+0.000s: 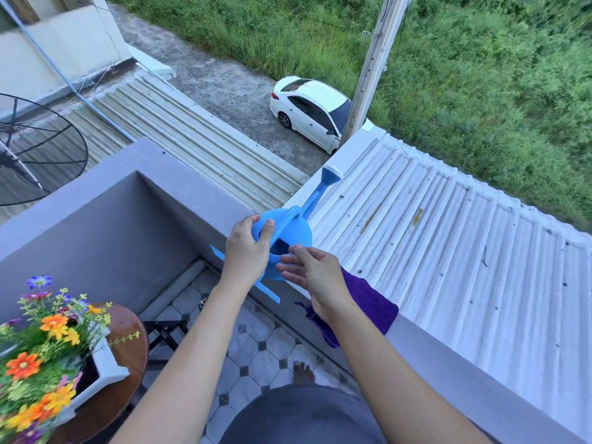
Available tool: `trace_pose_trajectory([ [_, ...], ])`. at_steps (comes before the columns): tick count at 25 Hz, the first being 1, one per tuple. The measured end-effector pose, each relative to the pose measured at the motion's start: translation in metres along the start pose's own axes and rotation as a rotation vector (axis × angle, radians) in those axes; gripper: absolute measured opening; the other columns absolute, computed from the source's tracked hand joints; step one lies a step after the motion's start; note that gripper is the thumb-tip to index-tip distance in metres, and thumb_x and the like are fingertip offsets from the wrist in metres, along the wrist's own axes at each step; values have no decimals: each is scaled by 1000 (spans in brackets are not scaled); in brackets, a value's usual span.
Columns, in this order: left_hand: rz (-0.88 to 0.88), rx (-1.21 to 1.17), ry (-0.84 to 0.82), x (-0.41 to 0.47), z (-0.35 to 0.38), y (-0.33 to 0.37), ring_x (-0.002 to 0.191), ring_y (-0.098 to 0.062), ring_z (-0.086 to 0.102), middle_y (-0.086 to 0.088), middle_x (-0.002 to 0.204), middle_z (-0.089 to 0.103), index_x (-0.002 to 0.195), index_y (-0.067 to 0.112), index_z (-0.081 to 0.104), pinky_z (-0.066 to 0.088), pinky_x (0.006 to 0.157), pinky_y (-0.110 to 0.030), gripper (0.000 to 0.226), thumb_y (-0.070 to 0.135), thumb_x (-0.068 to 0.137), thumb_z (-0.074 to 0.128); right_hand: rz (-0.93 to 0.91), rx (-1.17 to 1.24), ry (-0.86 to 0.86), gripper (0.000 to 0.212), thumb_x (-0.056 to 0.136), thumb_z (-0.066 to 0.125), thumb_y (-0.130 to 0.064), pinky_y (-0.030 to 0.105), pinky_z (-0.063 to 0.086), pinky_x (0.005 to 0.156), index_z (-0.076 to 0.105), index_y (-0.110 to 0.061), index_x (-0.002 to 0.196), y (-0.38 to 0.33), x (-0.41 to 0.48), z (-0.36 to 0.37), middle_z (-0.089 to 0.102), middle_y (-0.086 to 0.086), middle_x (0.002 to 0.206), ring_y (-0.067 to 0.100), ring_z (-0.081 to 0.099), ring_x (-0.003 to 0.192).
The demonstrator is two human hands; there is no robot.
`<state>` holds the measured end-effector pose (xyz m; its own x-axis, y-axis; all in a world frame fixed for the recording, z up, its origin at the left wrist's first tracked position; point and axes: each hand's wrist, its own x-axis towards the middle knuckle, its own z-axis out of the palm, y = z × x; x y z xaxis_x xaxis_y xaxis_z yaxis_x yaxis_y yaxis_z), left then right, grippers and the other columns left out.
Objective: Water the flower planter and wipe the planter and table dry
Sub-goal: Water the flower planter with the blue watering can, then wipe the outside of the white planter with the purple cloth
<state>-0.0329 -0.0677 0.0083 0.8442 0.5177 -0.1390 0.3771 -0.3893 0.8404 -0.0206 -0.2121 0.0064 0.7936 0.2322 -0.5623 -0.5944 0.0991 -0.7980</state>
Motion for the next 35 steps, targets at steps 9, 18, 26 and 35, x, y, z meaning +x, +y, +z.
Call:
trace_pose_trajectory([
  [9,407,-52,-110,-49,93,28,93,-9,63,5,101,67,107,12,65,54,79,-26,20,25,93,60,9,-217,422,9,97,61,-16,25,51,55,68,-12,101,41,-3,-129,71,8,94,15,65,71],
  [18,-37,478,-339,-78,173,-26,123,-32,46,-16,132,49,133,5,41,39,102,-41,64,36,84,67,-31,-438,469,17,92,62,-7,48,60,81,67,-24,96,84,-15,-181,67,-1,93,16,63,85],
  [26,-199,132,-448,-70,158,-23,97,-17,57,-2,117,62,125,19,47,43,74,-25,55,24,78,75,-113,-601,370,28,88,72,-12,24,50,79,64,-22,112,86,-5,-174,64,-4,107,8,58,86],
  [35,-192,-195,-300,-81,50,-33,90,-14,67,3,97,71,110,27,50,51,78,-29,43,15,73,70,-191,-896,-260,62,79,69,-60,37,51,98,59,-38,137,80,-5,-101,73,-13,112,13,65,109],
])
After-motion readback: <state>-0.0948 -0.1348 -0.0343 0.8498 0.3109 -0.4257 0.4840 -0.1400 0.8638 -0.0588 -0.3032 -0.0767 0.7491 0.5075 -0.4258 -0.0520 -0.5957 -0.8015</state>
